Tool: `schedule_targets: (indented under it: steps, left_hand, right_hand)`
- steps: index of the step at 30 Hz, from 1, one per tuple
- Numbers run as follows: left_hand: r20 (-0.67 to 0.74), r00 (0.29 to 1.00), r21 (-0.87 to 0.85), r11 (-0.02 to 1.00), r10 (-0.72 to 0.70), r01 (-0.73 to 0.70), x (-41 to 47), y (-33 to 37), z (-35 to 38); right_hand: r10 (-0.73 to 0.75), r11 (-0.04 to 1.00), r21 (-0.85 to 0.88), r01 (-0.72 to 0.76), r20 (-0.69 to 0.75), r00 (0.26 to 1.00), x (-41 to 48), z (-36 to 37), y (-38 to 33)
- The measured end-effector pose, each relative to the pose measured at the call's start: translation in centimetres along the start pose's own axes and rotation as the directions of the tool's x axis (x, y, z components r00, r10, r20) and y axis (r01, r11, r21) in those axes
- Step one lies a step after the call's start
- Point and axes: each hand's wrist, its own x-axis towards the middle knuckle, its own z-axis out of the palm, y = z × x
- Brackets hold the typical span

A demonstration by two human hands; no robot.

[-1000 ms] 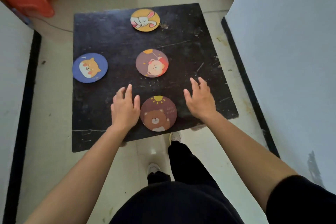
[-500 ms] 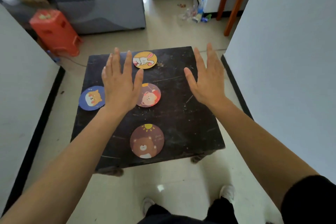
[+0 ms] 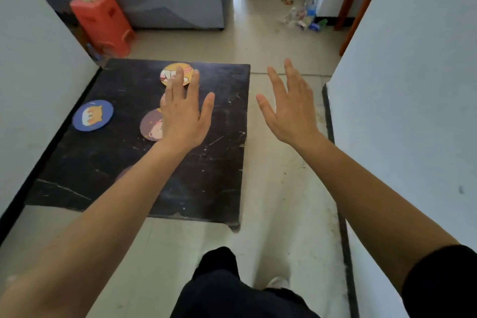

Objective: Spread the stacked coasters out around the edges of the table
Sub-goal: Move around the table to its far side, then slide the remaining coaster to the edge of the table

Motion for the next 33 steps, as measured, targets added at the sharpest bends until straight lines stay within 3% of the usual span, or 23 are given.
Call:
schedule_targets:
  steps: [11, 17, 21, 27, 33]
  left_hand:
    - [-0.063, 0.969, 0.019, 0.971, -0.237, 0.239, 5.8, 0.5, 6.9]
    - [0.024, 0.879, 0.000, 0.879, -0.476, 0.476, 11.6, -1.9, 12.4]
    - [0.031, 0.828, 0.007, 0.828, -0.560, 0.560, 13.9, -5.0, 12.7]
    - [0.022, 0.693, 0.045, 0.693, -0.721, 0.719, 13.4, -9.9, 12.0]
    - [-0.016, 0.409, -0.047, 0.409, -0.913, 0.911, 11.2, -13.8, 13.4]
  right_hand:
    - [-0.228, 0.973, 0.069, 0.222, 0.098, 0.969, 10.2, 4.9, 4.1]
    - [-0.310, 0.951, 0.068, 0.302, 0.207, 0.928, 18.9, 10.0, 4.2]
    - [-0.416, 0.909, 0.098, 0.405, 0.257, 0.872, 24.6, 12.6, 1.8]
    - [-0.544, 0.838, 0.170, 0.518, 0.307, 0.781, 30.0, 16.4, -4.9]
    - [-0.706, 0.703, 0.283, 0.653, 0.385, 0.594, 33.0, 22.7, -12.4]
